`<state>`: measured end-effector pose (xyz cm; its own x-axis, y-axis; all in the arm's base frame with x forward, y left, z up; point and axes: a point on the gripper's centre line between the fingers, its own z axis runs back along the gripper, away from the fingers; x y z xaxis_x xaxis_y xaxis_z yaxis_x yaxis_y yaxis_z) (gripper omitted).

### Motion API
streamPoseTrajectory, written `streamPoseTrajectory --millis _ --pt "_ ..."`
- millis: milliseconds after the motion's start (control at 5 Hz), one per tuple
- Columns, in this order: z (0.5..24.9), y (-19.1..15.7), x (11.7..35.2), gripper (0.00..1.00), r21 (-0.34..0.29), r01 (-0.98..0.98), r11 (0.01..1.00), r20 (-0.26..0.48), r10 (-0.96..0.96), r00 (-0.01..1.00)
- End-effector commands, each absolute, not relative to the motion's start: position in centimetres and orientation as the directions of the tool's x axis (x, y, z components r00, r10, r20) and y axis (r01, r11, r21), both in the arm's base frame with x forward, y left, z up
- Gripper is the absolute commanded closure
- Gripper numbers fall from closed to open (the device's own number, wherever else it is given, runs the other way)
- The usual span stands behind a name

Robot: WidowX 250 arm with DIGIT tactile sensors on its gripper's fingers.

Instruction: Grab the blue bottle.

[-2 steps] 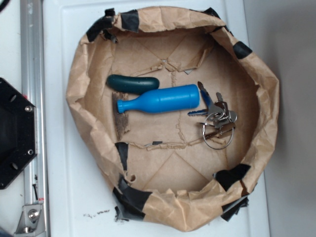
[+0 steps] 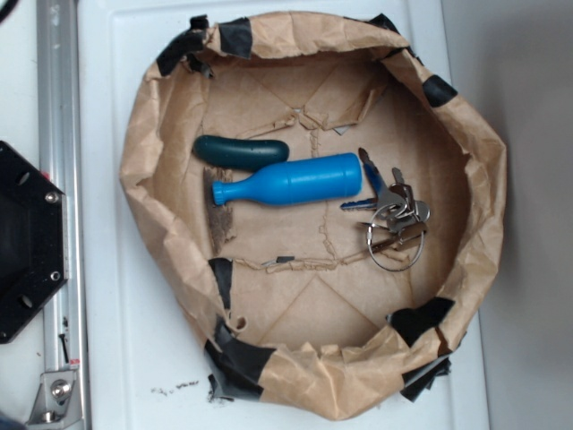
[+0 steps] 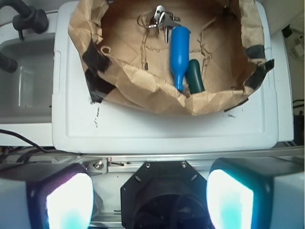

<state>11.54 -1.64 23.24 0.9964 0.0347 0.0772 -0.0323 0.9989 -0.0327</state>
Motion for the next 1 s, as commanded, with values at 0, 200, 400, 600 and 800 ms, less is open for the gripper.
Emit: streamPoseTrajectory --millis 0,200,400,600,800 --pt "18.4 0.5 18.0 0.0 -0.044 -0.067 0.997 0.026 0.069 0.997" --pt "15.7 1.9 20.9 0.0 -0.149 -0.068 0.986 0.043 0.075 0.996" --pt "11.7 3.4 23.6 0.0 -0.088 -0.054 0.995 0.022 0.056 0.998" --pt "7.3 3.3 25.4 0.0 -0.068 0.052 0.996 0.057 -0.048 0.997" --pt "3.1 2.4 25.6 0.0 -0.049 0.073 0.996 0.078 -0.069 0.995"
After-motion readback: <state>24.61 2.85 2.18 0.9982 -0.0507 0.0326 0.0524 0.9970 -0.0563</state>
